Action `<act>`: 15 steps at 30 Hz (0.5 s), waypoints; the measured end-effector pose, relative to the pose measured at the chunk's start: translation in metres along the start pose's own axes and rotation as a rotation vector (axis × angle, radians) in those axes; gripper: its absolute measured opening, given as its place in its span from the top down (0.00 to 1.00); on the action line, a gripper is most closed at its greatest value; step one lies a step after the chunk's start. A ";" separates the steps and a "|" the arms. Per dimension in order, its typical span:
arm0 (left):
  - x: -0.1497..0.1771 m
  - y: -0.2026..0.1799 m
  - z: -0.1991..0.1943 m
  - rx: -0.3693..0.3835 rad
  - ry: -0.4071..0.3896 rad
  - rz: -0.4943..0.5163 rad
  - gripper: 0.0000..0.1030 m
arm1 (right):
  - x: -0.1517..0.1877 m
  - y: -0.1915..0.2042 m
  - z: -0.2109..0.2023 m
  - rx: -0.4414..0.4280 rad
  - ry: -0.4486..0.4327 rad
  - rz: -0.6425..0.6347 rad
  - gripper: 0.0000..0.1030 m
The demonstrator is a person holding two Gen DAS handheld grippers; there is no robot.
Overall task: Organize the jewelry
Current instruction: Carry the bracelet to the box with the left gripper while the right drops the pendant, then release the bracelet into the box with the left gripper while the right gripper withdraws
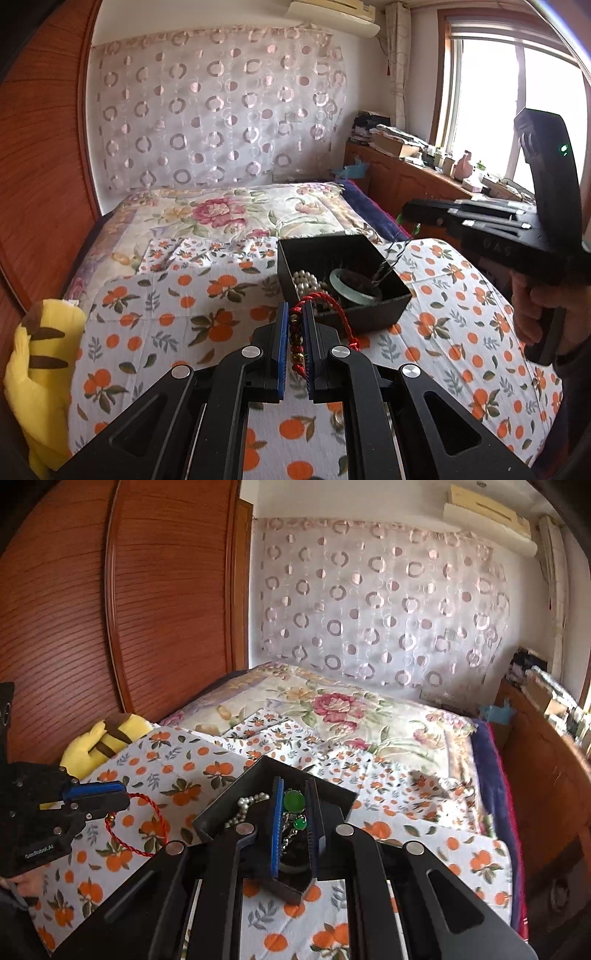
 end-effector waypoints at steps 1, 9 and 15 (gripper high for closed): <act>-0.003 -0.001 0.002 -0.001 -0.003 0.001 0.94 | 0.002 -0.001 0.005 0.000 0.007 0.010 0.87; -0.018 -0.008 0.017 -0.008 -0.001 0.007 0.94 | 0.019 -0.007 0.025 -0.018 0.053 0.045 0.86; -0.028 -0.020 0.032 0.004 0.007 0.013 0.94 | 0.024 -0.017 0.020 -0.009 0.047 0.065 0.70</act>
Point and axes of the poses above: each gripper's, at about its wrist camera, not at the fingertips, and z roughly the way its jaws point, y to its left, x to its underside, the point moved 5 cm from there along z, roughly the way its jaws point, and after that the axes turned 9 degrees about -x, right-handed, at the moved point
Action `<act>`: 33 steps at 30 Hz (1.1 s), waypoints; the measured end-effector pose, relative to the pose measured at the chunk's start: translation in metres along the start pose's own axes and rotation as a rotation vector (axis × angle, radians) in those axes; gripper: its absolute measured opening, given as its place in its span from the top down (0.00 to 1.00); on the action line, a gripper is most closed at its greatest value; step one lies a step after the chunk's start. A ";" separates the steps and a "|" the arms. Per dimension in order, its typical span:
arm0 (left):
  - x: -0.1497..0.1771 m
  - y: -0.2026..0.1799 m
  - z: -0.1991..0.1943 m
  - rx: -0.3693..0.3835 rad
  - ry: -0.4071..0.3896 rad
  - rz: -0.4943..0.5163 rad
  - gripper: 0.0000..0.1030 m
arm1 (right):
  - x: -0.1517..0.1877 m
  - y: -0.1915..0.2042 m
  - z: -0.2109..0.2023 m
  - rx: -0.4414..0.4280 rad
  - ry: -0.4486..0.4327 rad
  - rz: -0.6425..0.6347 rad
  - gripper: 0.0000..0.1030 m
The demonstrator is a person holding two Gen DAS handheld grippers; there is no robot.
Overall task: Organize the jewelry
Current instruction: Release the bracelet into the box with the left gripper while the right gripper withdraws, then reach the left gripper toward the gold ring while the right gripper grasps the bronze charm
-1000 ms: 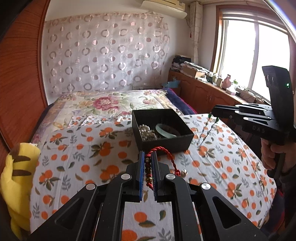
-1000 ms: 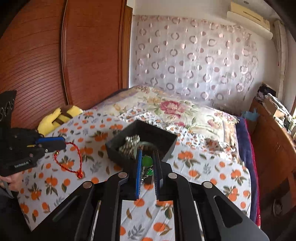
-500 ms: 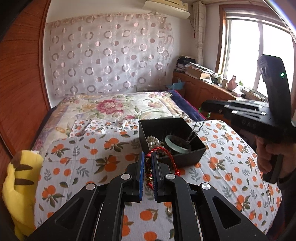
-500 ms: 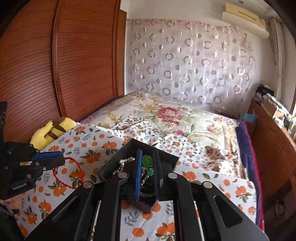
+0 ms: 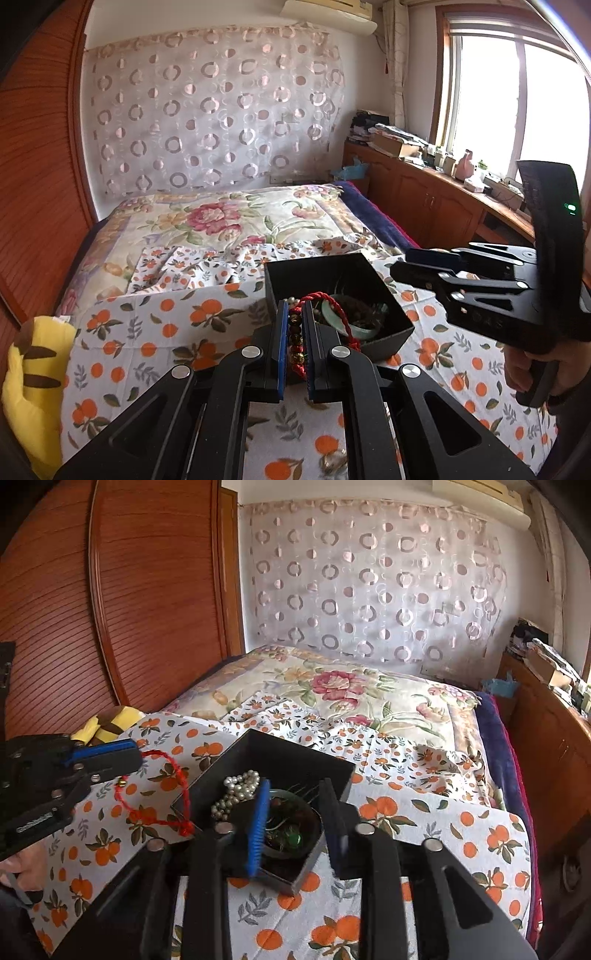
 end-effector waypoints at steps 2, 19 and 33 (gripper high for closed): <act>-0.003 -0.005 0.008 -0.002 0.005 0.003 0.94 | 0.002 -0.004 -0.004 0.005 -0.003 0.003 0.70; -0.015 -0.021 0.027 -0.007 0.020 0.015 0.66 | 0.043 0.001 -0.027 -0.015 0.010 0.002 0.70; 0.043 0.005 -0.011 -0.016 0.070 0.055 0.47 | 0.089 0.047 0.000 -0.110 0.137 -0.040 0.70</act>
Point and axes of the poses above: each gripper's, at about its wrist camera, not at the fingertips, and z roughly the way its jaws point, y to its left, x to its underside, the point moved 5 cm from there along z, roughly the way its jaws point, and after that the axes turned 9 degrees about -x, right-handed, at the moved point
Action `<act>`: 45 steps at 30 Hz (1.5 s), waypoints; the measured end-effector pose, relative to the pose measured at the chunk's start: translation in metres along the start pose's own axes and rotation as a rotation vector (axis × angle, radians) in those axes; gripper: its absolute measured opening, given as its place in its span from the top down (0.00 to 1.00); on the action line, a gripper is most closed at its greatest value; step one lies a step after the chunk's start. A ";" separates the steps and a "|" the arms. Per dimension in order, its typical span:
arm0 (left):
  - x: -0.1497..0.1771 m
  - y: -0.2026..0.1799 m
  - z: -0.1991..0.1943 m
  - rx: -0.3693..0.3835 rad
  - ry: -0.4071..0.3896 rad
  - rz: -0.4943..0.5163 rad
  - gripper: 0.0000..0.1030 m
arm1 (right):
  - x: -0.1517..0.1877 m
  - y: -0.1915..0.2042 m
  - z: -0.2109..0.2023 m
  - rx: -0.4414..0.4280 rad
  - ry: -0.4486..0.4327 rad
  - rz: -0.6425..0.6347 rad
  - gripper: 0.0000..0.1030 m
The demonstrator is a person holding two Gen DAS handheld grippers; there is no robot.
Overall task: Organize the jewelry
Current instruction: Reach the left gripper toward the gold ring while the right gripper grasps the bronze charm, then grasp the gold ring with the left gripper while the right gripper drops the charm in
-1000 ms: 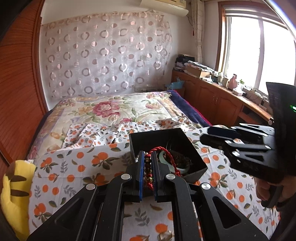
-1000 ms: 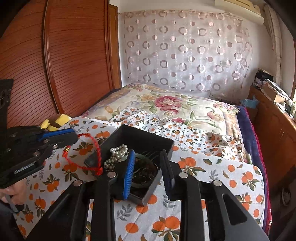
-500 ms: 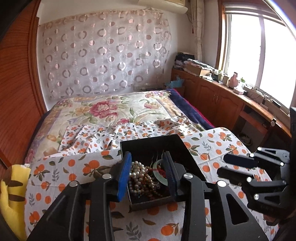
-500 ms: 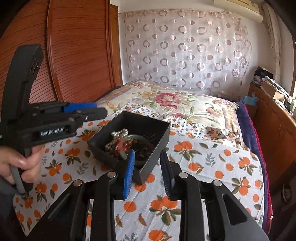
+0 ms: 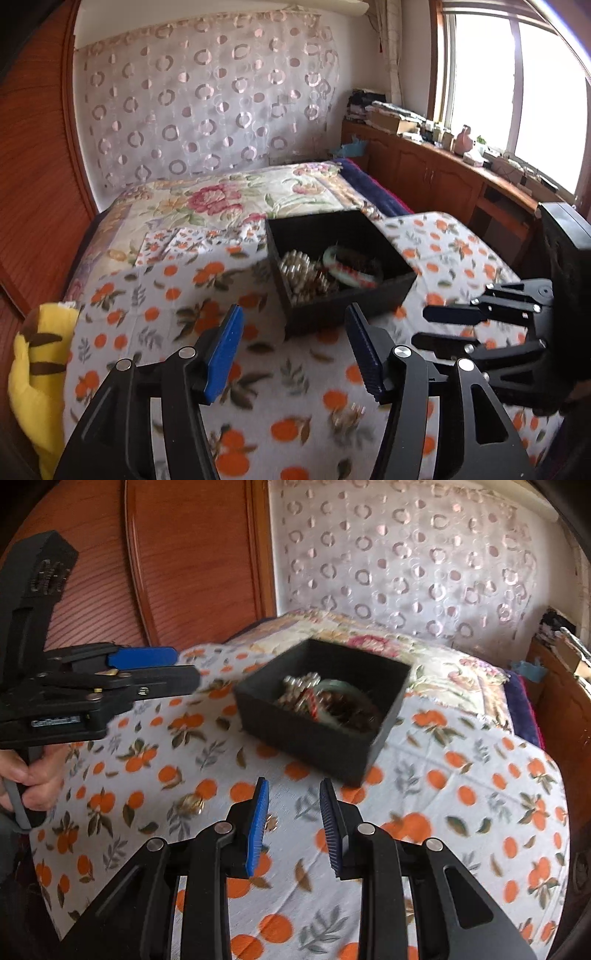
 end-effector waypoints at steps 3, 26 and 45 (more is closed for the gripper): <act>0.017 0.003 -0.001 -0.003 0.024 0.015 0.46 | 0.006 0.005 0.011 -0.009 0.034 -0.008 0.70; 0.073 -0.024 0.011 0.071 0.145 0.079 0.46 | 0.018 0.019 0.023 -0.009 0.116 -0.073 0.85; 0.072 -0.049 0.025 0.085 0.165 0.151 0.76 | 0.015 0.001 0.004 0.010 0.064 -0.023 0.85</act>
Point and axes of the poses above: each gripper's, at about its wrist camera, not at the fingertips, and z roughly the way its jaws point, y to its left, x to its underside, the point moved 5 cm from there along z, roughly the way its jaws point, and after that the axes turned 9 degrees about -x, right-handed, at the moved point
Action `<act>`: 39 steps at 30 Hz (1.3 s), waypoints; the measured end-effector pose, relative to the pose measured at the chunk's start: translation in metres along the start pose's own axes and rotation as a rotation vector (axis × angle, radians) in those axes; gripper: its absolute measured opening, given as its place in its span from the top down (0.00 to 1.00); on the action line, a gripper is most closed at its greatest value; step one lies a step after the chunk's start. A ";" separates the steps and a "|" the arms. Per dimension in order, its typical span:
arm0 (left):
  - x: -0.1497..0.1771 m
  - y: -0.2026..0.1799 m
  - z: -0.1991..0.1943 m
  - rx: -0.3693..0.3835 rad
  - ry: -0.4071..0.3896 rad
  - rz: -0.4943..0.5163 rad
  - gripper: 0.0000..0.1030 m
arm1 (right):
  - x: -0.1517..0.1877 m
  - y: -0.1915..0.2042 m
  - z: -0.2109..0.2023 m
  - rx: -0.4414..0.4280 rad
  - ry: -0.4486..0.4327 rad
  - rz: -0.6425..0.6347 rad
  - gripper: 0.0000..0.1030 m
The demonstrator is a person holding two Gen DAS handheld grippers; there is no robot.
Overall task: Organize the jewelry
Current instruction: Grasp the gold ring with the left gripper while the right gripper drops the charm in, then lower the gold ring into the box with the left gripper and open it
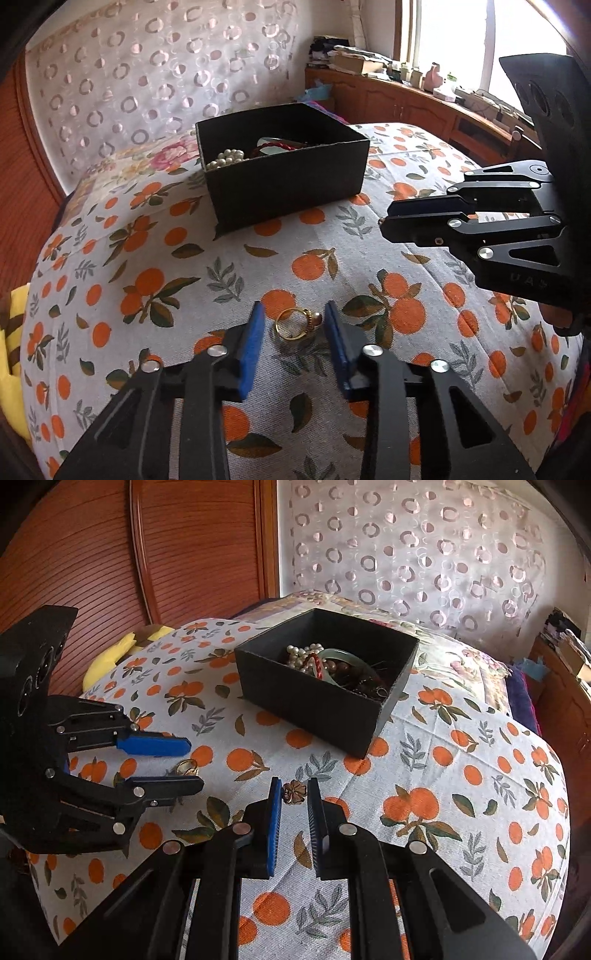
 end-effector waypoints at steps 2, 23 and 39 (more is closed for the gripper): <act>0.000 -0.001 -0.001 0.003 -0.001 0.003 0.76 | 0.000 0.000 -0.001 0.001 -0.001 0.000 0.85; -0.039 0.014 -0.022 -0.032 -0.091 -0.059 0.76 | -0.055 -0.026 -0.018 0.037 -0.117 0.052 0.85; -0.078 0.032 -0.018 -0.066 -0.128 -0.092 0.76 | -0.088 -0.059 0.003 0.045 -0.135 0.129 0.73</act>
Point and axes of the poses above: each gripper's, at about its wrist camera, not at the fingertips, and z roughly the way its jaws point, y to its left, x to its underside, the point moved 5 cm from there along z, roughly the way its jaws point, and after that the axes turned 9 degrees about -x, right-handed, at the moved point
